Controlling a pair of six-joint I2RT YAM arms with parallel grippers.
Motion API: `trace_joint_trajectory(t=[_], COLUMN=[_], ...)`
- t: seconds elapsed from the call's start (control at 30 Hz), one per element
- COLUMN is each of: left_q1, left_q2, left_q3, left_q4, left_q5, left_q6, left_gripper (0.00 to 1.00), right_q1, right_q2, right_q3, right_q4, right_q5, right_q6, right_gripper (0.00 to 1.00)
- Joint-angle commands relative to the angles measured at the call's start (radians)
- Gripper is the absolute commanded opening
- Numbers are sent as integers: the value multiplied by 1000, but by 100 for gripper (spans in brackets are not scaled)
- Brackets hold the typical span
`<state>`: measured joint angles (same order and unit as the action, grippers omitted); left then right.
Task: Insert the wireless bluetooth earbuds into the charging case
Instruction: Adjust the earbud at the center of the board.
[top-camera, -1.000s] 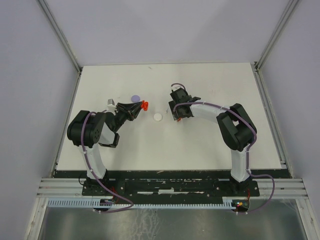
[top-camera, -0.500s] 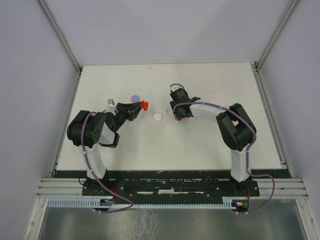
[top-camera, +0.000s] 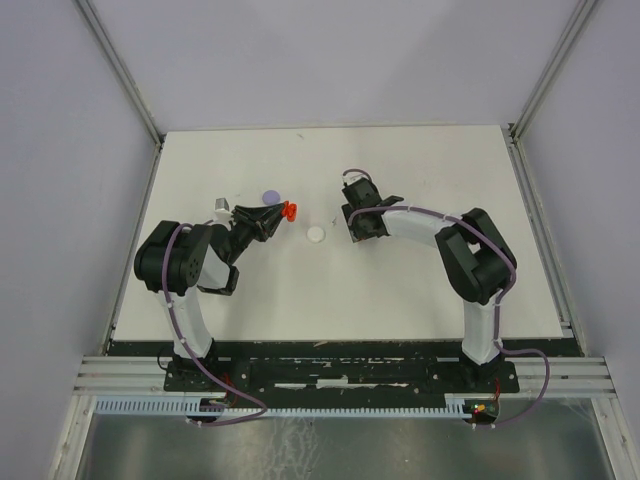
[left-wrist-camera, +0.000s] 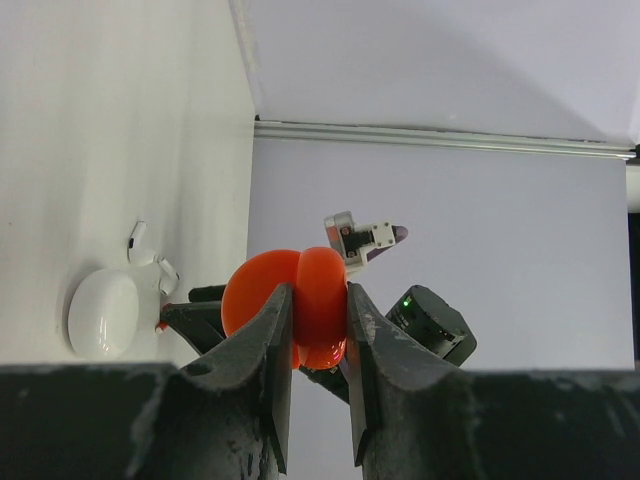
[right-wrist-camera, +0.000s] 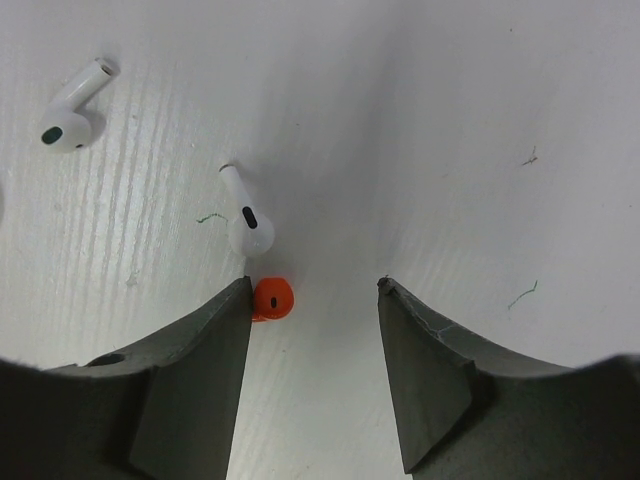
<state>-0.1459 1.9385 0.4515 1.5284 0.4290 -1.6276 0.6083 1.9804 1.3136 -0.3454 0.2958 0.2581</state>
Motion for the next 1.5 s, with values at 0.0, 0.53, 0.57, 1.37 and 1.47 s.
trace_joint_trajectory(t=[0.0, 0.53, 0.57, 1.37, 1.47], left_q1=[4, 3, 5, 4, 4], left_q2=[2, 4, 4, 8, 9], left_q3=[10, 11, 11, 14, 15], left_q4=[201, 202, 201, 202, 201], left_q5=[20, 20, 20, 22, 22], left_q6=[-24, -24, -23, -27, -27], left_gripper=[3, 3, 3, 3, 3], right_q1=[-2, -2, -2, -10, -11], right_q2=[-60, -50, -49, -36, -47], right_q3=[-23, -27, -27, -10, -17], right_q4=[-12, -7, -7, -45, -50], right_q5=[6, -34, -34, -28, -29], right_q6=[4, 31, 32, 83, 77], right_gripper=[62, 55, 54, 43, 45])
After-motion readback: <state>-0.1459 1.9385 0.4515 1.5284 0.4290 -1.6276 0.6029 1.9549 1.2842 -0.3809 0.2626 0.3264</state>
